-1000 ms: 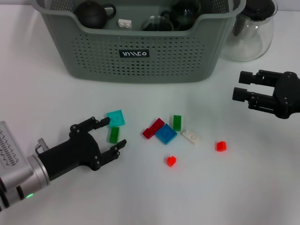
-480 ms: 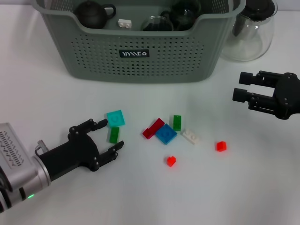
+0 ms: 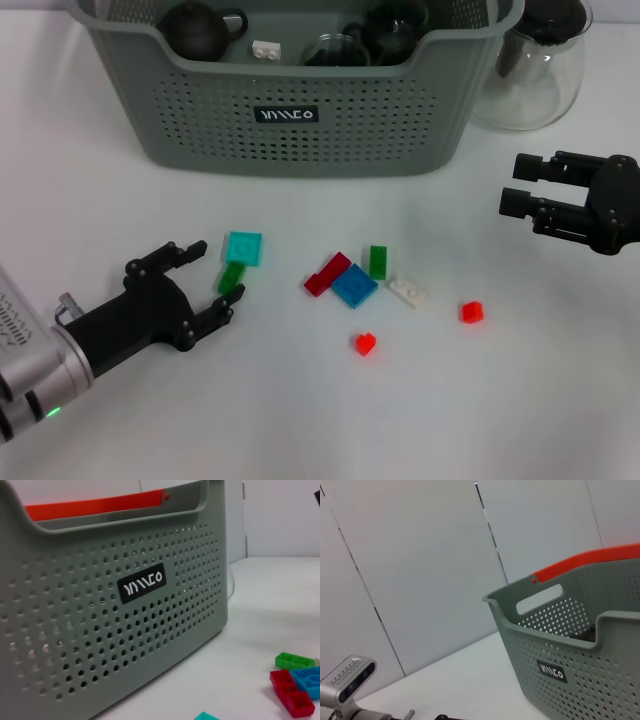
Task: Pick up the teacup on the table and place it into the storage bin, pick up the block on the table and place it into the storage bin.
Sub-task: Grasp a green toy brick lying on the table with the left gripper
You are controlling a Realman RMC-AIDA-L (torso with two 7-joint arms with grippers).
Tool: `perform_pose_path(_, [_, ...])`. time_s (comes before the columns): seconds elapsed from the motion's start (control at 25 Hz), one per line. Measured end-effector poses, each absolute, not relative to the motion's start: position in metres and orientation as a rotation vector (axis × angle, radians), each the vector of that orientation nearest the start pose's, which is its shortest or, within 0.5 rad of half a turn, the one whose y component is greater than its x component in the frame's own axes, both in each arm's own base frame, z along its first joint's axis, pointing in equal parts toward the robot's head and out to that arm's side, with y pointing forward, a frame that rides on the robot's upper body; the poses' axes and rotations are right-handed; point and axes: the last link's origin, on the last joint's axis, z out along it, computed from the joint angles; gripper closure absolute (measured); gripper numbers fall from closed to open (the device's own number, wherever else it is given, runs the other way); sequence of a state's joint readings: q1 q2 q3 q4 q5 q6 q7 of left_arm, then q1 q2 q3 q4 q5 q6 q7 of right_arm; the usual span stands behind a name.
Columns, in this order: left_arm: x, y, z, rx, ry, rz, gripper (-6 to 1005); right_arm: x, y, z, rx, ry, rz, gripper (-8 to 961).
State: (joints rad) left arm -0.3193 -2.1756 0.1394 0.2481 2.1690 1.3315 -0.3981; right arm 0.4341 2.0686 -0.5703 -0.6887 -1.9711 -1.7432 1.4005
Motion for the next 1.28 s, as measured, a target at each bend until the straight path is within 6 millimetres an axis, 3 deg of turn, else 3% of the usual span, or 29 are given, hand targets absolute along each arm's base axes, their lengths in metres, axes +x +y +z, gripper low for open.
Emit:
perform_pose_path(0.48, [-0.339, 0.229, -0.086, -2.373, -0.379, -0.561, 352, 0.280, 0.296, 0.028, -2.669, 0.704, 0.893, 339])
perform_pose_path(1.04, [-0.355, 0.228, -0.072, -2.289, -0.425, -0.509, 356, 0.279, 0.297, 0.028, -2.668, 0.700, 0.889, 339])
perform_pose_path(1.28, [-0.352, 0.225, -0.074, -2.308, -0.413, -0.529, 357, 0.278, 0.298, 0.028, -2.668, 0.711, 0.892, 339])
